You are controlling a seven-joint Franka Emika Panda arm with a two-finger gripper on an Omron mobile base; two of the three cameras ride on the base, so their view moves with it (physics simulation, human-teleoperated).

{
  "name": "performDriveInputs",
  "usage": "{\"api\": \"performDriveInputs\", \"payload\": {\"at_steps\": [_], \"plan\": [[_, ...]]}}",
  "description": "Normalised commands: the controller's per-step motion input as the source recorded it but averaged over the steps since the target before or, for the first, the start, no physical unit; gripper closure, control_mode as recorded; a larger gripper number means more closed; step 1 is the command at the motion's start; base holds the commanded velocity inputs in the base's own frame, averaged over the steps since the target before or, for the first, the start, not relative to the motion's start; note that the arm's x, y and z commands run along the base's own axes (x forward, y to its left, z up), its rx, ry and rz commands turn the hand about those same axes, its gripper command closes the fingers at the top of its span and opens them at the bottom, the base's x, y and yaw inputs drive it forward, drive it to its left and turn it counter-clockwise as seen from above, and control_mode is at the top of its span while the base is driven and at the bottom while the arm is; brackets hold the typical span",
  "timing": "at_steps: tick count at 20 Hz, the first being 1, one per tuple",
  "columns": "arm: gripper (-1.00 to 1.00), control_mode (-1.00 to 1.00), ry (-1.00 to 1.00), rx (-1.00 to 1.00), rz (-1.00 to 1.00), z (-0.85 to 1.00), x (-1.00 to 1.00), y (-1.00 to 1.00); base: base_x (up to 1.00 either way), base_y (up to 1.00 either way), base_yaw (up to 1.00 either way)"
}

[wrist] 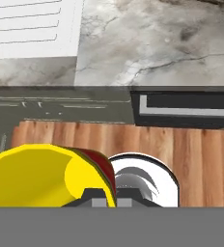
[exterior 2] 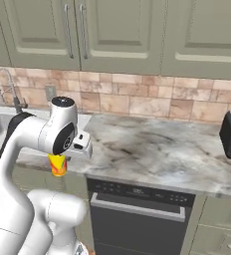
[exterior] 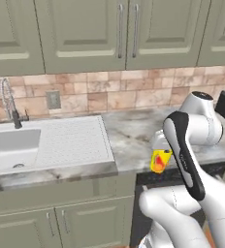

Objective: Pick the cup and bowl from the counter and place them on the counter next to the sink.

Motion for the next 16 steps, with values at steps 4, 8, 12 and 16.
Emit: {"api": "performDriveInputs", "payload": {"at_steps": [4, 8, 12, 16], "plan": [[1.0, 1.0, 0.0, 0.0, 0.0, 0.0, 0.0, 0.0, 0.5, 0.33, -0.14], [1.0, 1.0, 0.0, 0.0, 0.0, 0.0, 0.0, 0.0, 0.47, 0.42, -0.17], [1.0, 1.0, 0.0, 0.0, 0.0, 0.0, 0.0, 0.0, 0.44, 0.44, -0.18], [1.0, 1.0, 0.0, 0.0, 0.0, 0.0, 0.0, 0.0, 0.44, 0.27, -0.15]]}}
